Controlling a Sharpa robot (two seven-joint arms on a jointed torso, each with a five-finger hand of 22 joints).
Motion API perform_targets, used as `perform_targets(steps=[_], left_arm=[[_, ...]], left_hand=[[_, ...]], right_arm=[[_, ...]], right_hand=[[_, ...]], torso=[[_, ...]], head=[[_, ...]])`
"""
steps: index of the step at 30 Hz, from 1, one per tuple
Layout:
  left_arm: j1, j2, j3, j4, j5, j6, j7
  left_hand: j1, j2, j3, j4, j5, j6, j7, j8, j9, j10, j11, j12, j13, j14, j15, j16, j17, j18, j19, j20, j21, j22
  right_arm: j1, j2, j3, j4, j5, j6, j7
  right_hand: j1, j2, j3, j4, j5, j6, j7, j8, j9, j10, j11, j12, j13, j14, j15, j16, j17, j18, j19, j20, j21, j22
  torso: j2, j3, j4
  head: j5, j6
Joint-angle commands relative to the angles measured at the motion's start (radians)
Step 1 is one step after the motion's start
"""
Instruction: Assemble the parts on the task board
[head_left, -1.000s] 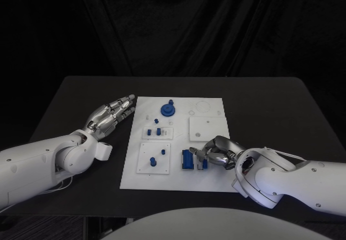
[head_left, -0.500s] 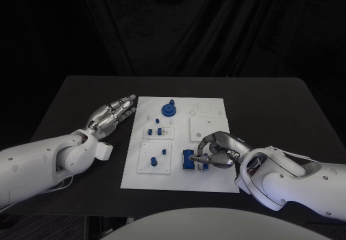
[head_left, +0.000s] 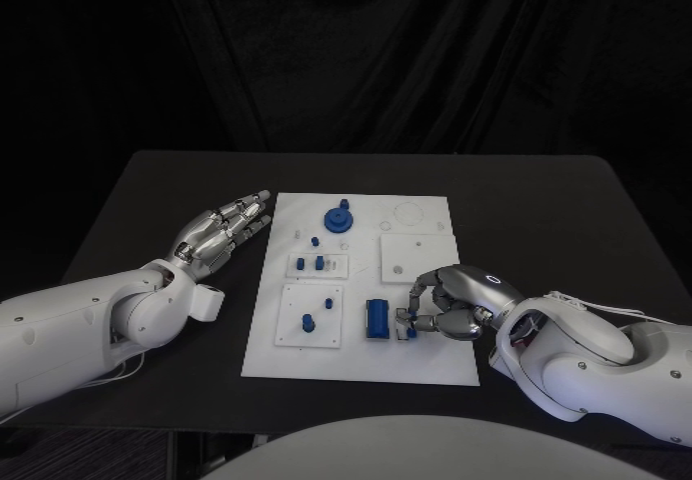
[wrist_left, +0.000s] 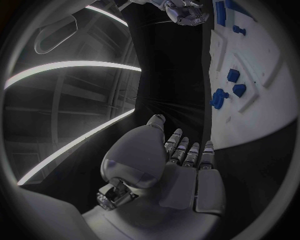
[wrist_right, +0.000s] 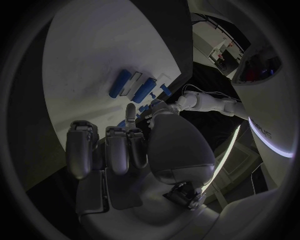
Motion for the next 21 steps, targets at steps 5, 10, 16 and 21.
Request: perform_targets(steps=[5, 10, 16, 21], left_arm=[[-0.001, 0.006, 0.001, -0.001, 0.004, 0.013, 0.007], [-0.002, 0.006, 0.001, -0.001, 0.004, 0.014, 0.006], [-0.002, 0.005, 0.001, -0.002, 0.004, 0.014, 0.006], [-0.003, 0.007, 0.001, -0.004, 0.004, 0.016, 0.006]], left_hand=[[0.011, -0.002, -0.002, -0.006, 0.005, 0.0, 0.005, 0.0, 0.001, -0.001, -0.002, -0.005, -0.001, 0.0, 0.008, -0.004, -0.001, -0.013, 0.004, 0.007, 0.004, 0.002], [0.011, -0.002, -0.001, -0.006, 0.005, 0.001, 0.005, 0.0, 0.001, -0.001, -0.002, -0.005, -0.001, 0.0, 0.008, -0.004, -0.001, -0.013, 0.004, 0.007, 0.004, 0.002], [0.011, -0.002, -0.001, -0.007, 0.005, 0.0, 0.005, 0.0, 0.001, -0.001, -0.002, -0.005, -0.001, 0.0, 0.009, -0.004, -0.001, -0.013, 0.004, 0.007, 0.004, 0.002], [0.011, -0.002, -0.001, -0.007, 0.005, 0.0, 0.005, 0.0, 0.001, -0.001, -0.002, -0.005, -0.001, 0.0, 0.009, -0.004, -0.001, -0.013, 0.004, 0.007, 0.004, 0.002]], right_arm=[[-0.004, 0.02, 0.0, -0.006, -0.021, 0.031, -0.079], [-0.005, 0.042, 0.0, -0.015, -0.018, 0.024, -0.09], [-0.013, 0.064, 0.0, -0.023, -0.027, 0.013, -0.107], [-0.022, 0.087, 0.001, -0.034, -0.055, 0.011, -0.126]], right_hand=[[-0.036, 0.004, -0.047, -0.002, -0.2, 0.02, -0.025, 0.127, 0.066, 0.108, -0.022, 0.003, 0.263, 0.092, -0.014, 0.009, 0.188, 0.005, 0.054, -0.011, 0.01, 0.226], [-0.036, -0.003, -0.063, -0.001, -0.287, -0.004, -0.036, 0.206, 0.124, 0.108, -0.031, 0.003, 0.263, 0.093, -0.023, 0.009, 0.189, 0.005, 0.054, -0.019, 0.009, 0.226], [-0.061, -0.035, -0.051, 0.002, -0.386, -0.013, -0.049, 0.284, 0.183, 0.108, -0.041, 0.003, 0.263, 0.093, -0.032, 0.009, 0.189, 0.005, 0.053, -0.027, 0.007, 0.225], [-0.067, -0.072, -0.023, 0.002, -0.431, -0.018, -0.059, 0.336, 0.227, 0.108, -0.05, 0.003, 0.263, 0.092, -0.039, 0.009, 0.188, 0.006, 0.052, -0.034, 0.005, 0.224]], torso=[[0.0, 0.0, 0.0017], [0.0, -0.0001, 0.0022], [0.001, 0.0, 0.0013], [0.0, 0.0, 0.0008]], head=[[-0.005, 0.0], [-0.006, 0.0], [-0.004, 0.0], [-0.004, 0.0]])
